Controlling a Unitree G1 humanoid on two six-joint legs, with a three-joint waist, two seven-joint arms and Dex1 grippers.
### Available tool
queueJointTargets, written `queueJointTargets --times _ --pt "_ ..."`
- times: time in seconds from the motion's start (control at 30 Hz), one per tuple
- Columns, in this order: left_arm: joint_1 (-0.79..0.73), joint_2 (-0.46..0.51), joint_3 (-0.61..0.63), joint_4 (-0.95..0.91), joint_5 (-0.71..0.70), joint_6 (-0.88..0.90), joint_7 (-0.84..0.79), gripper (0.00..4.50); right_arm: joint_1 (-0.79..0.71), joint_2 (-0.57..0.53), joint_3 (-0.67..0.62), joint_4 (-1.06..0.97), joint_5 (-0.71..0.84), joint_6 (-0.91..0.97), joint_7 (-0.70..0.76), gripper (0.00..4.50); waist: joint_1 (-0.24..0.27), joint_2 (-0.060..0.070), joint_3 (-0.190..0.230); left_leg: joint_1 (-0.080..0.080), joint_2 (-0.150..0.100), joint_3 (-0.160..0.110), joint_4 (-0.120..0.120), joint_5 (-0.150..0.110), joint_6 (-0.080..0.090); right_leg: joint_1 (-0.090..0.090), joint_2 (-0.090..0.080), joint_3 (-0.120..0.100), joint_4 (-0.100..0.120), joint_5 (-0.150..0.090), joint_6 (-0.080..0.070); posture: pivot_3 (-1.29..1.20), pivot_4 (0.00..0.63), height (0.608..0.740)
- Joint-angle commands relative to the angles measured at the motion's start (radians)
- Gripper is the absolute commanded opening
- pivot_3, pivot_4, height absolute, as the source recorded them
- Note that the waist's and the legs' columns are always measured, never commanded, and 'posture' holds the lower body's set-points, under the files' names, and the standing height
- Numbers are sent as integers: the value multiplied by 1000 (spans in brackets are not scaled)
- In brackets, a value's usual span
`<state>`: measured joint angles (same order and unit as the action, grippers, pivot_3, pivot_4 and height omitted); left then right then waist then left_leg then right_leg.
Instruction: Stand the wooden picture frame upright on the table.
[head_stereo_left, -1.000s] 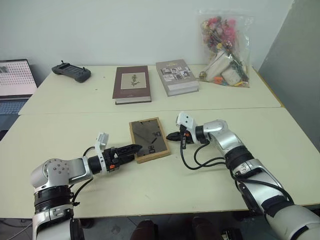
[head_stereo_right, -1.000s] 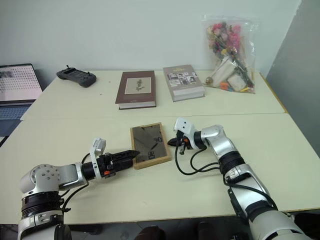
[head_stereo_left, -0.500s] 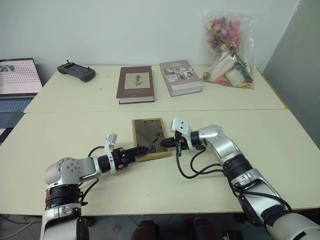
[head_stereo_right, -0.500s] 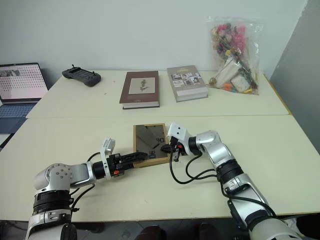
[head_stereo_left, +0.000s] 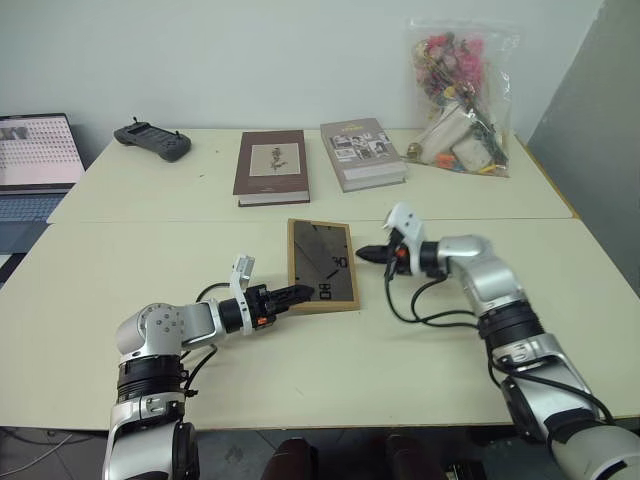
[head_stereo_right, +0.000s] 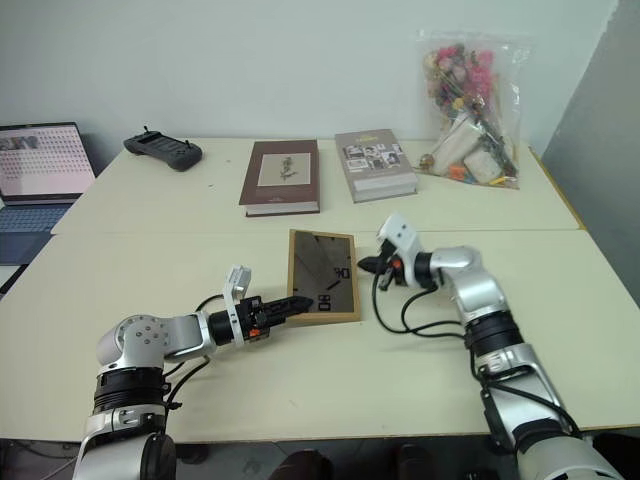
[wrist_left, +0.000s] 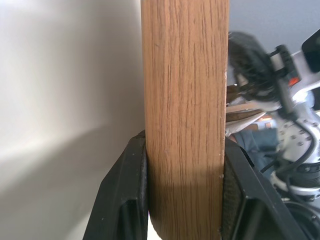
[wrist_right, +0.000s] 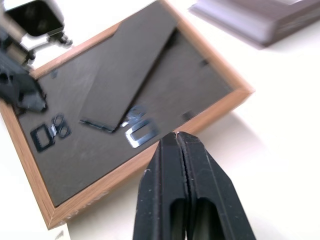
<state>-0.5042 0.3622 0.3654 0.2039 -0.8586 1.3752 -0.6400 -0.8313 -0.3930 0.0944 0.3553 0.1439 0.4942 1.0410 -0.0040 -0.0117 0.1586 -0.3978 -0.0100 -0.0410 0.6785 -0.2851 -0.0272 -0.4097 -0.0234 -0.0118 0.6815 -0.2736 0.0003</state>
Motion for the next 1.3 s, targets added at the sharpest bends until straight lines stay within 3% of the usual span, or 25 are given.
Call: queueJointTargets --times 0.03,0.23,0.57,0.73,1.0,1.3 --pt "-49 -17 61 -192 -119 8 18 1373 -68 -64 -54 -171 148 191 90 908 -1 -1 1 -1 0 0 0 0 0 -1 0 0 0 0 0 0 150 740" --pt "-72 -19 65 -302 -188 -9 45 1373 -182 -36 -68 -164 228 299 59 2158 -14 -1 1 0 1 0 -1 0 0 -1 1 1 0 0 0 0 150 740" --pt "-77 16 15 -327 -190 -51 40 1373 -284 51 32 -120 204 215 64 4281 -21 -1 1 -1 1 0 -1 0 0 -1 1 1 -1 0 0 0 150 740" --pt "-56 30 -3 -342 -188 -67 46 1373 -241 32 96 -238 209 186 119 4281 -24 -1 1 -1 1 0 -1 0 0 -1 1 1 -1 0 0 0 150 740" --pt "-52 38 29 -317 -221 -57 75 1373 -203 -74 3 -409 398 398 168 4281 -21 -1 1 -1 1 -1 -1 0 0 -1 1 1 -1 0 0 0 150 740" --pt "-31 111 -22 -347 -215 -90 24 1373 -140 -248 -76 -331 361 375 106 4281 -21 -2 2 -1 1 0 -1 -2 3 -1 1 1 -1 0 0 0 150 740"
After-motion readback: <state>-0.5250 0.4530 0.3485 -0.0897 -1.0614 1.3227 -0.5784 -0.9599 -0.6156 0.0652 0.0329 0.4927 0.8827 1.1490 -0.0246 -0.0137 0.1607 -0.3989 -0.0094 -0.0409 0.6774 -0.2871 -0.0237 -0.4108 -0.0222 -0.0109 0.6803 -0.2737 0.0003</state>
